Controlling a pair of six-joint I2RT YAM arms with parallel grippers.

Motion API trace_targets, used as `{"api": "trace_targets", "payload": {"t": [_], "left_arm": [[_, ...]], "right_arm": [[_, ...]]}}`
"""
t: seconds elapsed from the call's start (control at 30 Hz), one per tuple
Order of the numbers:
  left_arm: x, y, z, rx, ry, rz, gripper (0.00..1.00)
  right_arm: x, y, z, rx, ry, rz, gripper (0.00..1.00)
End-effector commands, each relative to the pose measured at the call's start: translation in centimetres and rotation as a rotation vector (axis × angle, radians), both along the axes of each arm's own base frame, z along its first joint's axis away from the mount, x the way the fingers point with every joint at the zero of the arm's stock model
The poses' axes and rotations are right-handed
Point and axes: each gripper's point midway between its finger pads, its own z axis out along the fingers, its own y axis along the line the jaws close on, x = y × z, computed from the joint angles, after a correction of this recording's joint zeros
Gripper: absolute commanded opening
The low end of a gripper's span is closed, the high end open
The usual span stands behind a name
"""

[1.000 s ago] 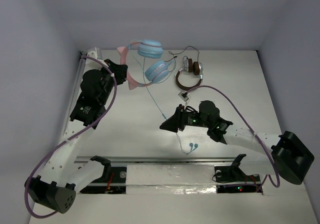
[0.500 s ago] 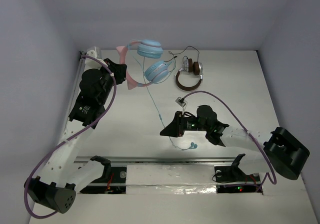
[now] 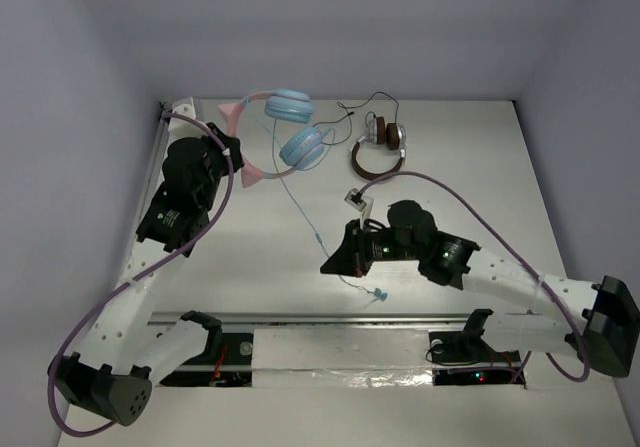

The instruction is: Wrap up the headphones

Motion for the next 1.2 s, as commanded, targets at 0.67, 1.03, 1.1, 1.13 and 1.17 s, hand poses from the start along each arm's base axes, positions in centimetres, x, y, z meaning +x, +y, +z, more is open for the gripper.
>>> {"api": "trace_targets", "payload": {"t": [0.67, 1.03, 1.1, 1.13, 1.17], "left_arm": [[-3.5, -1.7, -11.7, 0.253, 0.299, -0.054, 0.0], [-4.6, -6.2, -16.3, 0.331, 0.424, -0.249, 0.0], [-4.8, -6.8, -16.8, 0.358, 0.441, -0.283, 0.0], [-5.2, -7.4, -17.0, 0.361, 0.446, -0.321, 0.0], [-5.3, -7.5, -17.1, 0.366, 0.448, -0.333, 0.0]], "right_arm": [[3.6, -1.2, 7.1, -0.393, -0.263, -0.044, 0.0], [4.3, -1.0, 8.7, -0.458, -0.329, -0.006, 0.0], [5.0, -1.2, 8.6, -0.488, -0.346, -0.032, 0.0], [5.3, -1.2, 8.4, -0.499, -0.353, -0.041, 0.0], [5.7, -1.4, 8.2, -0.515, -0.361, -0.059, 0.0]]}}
